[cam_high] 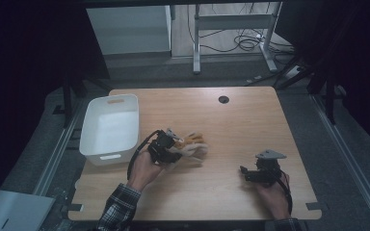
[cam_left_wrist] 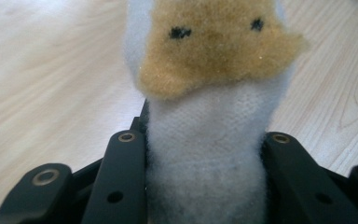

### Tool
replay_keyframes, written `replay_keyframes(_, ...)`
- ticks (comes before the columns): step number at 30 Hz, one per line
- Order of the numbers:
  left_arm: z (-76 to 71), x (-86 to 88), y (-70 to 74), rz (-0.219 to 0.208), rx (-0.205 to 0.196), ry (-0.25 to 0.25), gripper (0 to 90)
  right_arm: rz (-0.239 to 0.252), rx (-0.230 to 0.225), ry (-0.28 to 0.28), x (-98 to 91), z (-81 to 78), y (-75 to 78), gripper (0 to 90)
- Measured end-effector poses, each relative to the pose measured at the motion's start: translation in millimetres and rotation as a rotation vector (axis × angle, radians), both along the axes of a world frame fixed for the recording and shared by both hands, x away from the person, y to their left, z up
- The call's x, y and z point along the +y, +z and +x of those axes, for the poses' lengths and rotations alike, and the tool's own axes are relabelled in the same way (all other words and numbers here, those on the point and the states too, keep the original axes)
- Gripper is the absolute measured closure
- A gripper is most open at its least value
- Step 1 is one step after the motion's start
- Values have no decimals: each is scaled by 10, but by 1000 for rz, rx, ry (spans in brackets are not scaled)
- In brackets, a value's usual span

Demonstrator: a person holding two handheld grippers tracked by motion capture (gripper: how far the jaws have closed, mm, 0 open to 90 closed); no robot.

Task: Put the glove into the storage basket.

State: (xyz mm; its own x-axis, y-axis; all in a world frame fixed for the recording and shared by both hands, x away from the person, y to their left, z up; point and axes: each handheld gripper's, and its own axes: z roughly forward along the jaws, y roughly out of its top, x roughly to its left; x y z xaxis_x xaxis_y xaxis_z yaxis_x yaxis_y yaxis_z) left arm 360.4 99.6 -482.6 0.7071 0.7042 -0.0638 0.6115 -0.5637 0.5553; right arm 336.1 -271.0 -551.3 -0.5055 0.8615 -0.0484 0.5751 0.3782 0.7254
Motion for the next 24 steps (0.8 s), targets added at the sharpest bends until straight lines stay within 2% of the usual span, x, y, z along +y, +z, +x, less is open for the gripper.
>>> replay_keyframes(5,75,148,226,-1,-16,45,646,0,-3,2,-1,2,-2,158)
replay_keyframes(6,75,148,226,-1,-16,45,646,0,-3,2,-1,2,-2,158)
replay_keyframes(12,186,318,439,-17,-37,113,645,1,-2,1,0,1,-2,157)
replay_keyframes(20,328,550,587,-4,-51,198,643,1,-2,1,0,1,-2,157)
replay_keyframes(23,351,607,614,-3,-52,216,642,1,-2,1,0,1,-2,158)
replay_keyframes(24,370,671,646,-6,-54,238,642,0,-2,1,0,1,-2,158)
